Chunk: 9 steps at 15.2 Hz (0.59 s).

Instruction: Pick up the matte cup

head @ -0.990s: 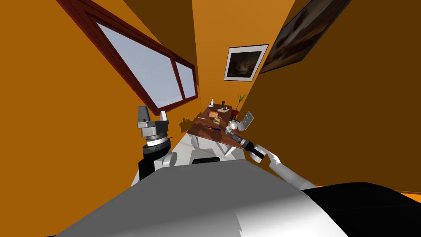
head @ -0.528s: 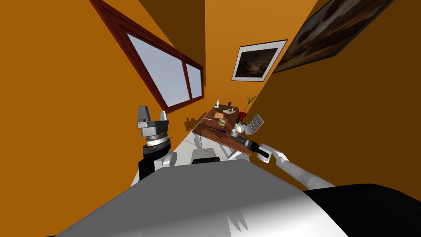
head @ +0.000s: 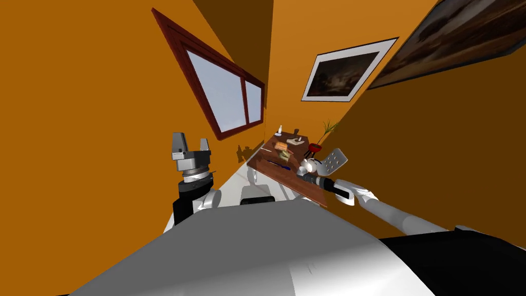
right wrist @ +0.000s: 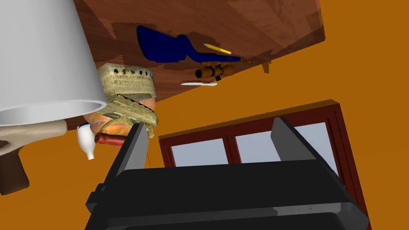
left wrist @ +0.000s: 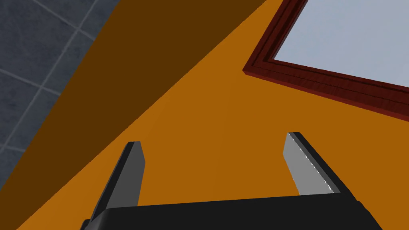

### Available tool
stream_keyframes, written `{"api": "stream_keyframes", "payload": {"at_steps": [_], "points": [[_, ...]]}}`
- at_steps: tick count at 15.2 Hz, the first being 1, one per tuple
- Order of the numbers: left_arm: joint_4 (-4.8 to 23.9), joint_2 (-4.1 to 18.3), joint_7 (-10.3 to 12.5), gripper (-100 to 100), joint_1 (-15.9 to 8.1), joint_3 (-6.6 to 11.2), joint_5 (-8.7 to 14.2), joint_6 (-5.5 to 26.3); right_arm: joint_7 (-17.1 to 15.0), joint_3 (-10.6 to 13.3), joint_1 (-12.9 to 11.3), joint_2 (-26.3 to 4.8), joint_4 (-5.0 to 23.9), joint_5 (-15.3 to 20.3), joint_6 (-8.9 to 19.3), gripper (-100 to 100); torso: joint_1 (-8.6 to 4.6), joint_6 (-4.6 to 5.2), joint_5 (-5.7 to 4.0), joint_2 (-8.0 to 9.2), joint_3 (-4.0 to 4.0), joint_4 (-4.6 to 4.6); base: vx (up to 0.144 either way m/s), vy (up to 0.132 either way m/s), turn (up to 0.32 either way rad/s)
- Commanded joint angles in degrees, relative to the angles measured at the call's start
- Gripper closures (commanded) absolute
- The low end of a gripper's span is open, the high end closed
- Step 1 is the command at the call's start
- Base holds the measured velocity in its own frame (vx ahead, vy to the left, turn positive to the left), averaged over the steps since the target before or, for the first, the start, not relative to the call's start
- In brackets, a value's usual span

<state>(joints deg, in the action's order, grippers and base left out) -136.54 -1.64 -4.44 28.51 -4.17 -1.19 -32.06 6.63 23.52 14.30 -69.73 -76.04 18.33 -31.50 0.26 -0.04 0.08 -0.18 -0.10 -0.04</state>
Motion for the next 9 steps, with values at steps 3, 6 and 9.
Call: {"api": "stream_keyframes", "payload": {"at_steps": [3,6,9], "points": [[0.00,0.00,0.00,0,0.00,0.00,0.00,0.00,0.72,2.24,-0.98,-2.59,4.18,2.03,-0.62,-100,-0.04,0.00,-0.02,0.00,0.00,0.00,0.049,0.025,0.209],[0.00,0.00,0.00,0,0.00,0.00,0.00,0.00,1.12,3.73,-1.37,-4.33,6.77,3.35,-1.15,-100,-0.09,0.02,-0.04,0.14,0.08,0.03,0.024,0.019,0.113],[0.00,0.00,0.00,0,0.00,0.00,0.00,0.00,1.51,5.27,-1.68,-5.87,9.26,4.66,-1.70,-100,-0.03,0.01,-0.01,0.09,0.06,0.02,0.036,0.028,0.218]]}}
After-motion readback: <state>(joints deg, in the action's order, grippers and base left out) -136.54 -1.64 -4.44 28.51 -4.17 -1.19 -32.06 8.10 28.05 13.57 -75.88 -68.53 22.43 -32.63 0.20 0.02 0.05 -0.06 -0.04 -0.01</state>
